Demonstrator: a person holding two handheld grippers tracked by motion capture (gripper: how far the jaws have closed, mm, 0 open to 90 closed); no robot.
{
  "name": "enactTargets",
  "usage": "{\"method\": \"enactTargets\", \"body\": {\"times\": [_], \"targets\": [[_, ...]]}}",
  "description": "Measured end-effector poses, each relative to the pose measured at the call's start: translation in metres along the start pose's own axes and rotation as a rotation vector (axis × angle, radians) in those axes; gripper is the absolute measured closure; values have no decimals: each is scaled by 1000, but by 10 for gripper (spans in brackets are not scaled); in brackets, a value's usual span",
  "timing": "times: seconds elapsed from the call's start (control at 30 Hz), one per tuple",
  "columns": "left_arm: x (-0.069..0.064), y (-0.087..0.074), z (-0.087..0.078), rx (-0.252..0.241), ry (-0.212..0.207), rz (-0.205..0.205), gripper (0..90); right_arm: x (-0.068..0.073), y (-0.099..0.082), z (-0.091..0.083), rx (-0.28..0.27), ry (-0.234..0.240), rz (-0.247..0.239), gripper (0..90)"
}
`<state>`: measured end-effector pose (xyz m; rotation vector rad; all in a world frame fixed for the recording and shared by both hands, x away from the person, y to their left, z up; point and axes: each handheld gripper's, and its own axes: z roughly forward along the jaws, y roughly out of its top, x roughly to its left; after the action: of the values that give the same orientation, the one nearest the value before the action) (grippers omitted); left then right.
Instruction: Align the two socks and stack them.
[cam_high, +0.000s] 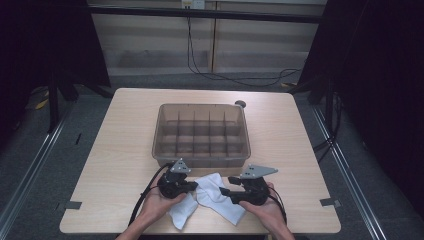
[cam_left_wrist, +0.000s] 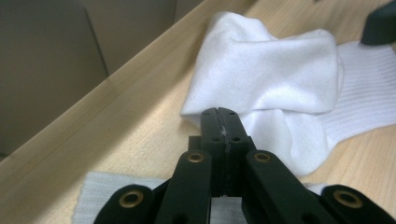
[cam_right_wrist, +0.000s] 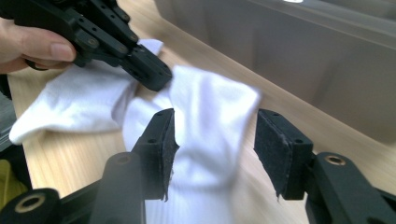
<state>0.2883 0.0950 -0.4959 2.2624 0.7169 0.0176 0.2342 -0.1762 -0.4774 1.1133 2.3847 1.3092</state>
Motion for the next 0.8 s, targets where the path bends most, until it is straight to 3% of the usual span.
{"method": "enactTargets", "body": {"times": [0.07,0.17,0.3,0.33,0.37,0.43,0.53,0.63,0.8], "targets": [[-1,0,0,12,0,2,900,-2,-7,-7,6,-10,7,546],[-2,2,-3,-17,-18,-5,890,-2,-20,-9,50,-32,2,519],[-8,3,-7,-31,-43,0,762,-3,-29,-9,43,-69,11,512],[-10,3,-8,-36,-60,11,762,-3,-29,-9,45,-71,18,557],[-11,3,-9,-32,-67,35,762,-2,-30,-10,41,-52,17,620],[-14,3,-7,-25,-82,44,784,1,-29,-12,43,-6,-1,717],[-17,3,0,12,-94,70,804,8,-31,-9,74,16,-11,775],[-19,3,5,33,-92,93,805,8,-34,-5,104,4,-12,795],[-20,3,5,43,-114,92,792,1,-35,-4,94,-22,17,798]]}}
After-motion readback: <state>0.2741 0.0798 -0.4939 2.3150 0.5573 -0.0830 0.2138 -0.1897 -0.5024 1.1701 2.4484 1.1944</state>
